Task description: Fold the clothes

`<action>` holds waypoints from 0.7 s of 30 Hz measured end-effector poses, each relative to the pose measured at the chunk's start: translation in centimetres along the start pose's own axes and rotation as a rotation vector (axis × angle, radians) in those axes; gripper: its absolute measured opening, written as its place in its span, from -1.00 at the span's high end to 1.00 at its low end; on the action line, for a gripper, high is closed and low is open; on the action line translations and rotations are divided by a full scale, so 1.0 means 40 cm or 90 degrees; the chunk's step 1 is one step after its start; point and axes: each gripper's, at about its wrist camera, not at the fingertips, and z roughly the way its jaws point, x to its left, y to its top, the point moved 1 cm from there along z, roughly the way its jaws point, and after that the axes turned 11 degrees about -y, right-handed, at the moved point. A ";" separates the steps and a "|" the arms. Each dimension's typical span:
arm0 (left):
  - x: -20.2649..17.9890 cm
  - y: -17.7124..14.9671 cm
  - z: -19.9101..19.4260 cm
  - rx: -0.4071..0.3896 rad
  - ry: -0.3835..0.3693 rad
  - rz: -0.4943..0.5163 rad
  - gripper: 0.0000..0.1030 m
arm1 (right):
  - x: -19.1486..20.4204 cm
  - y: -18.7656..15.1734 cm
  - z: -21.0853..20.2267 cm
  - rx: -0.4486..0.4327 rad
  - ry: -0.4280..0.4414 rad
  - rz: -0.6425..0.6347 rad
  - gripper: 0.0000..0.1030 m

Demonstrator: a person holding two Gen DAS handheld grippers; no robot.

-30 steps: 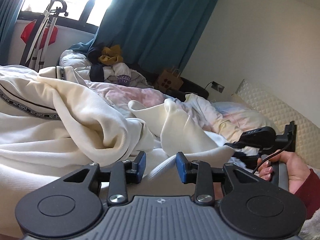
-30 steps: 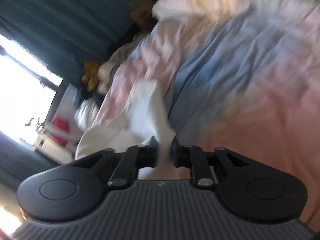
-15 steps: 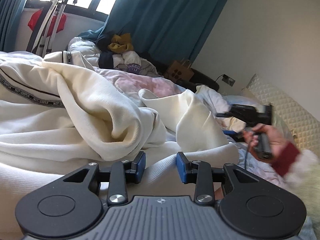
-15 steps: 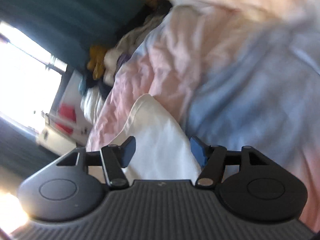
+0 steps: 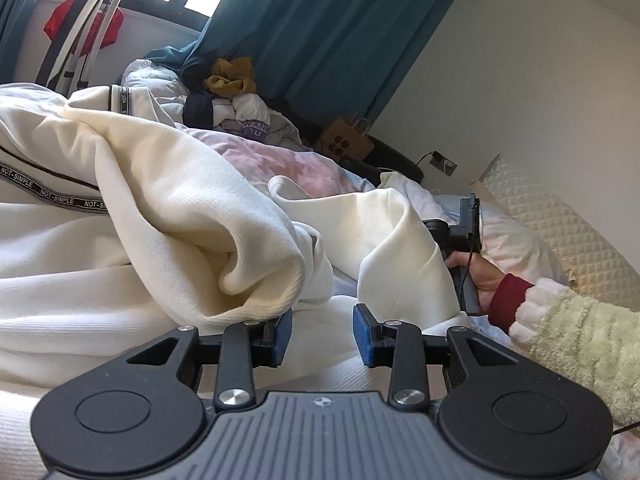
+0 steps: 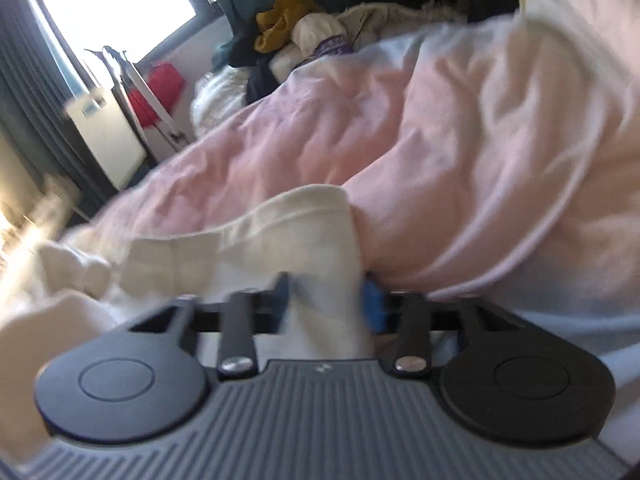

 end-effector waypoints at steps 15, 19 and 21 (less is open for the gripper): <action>-0.055 0.025 -0.088 -0.072 0.007 0.025 0.30 | -0.127 0.139 -0.469 -0.300 -0.174 0.128 0.89; -0.062 0.041 -0.120 -0.096 0.009 0.011 0.22 | -0.296 0.034 -0.522 -0.291 -0.250 0.267 0.89; -0.052 0.052 -0.142 -0.114 0.006 -0.010 0.18 | -0.354 -0.053 -0.505 -0.243 -0.277 0.314 0.89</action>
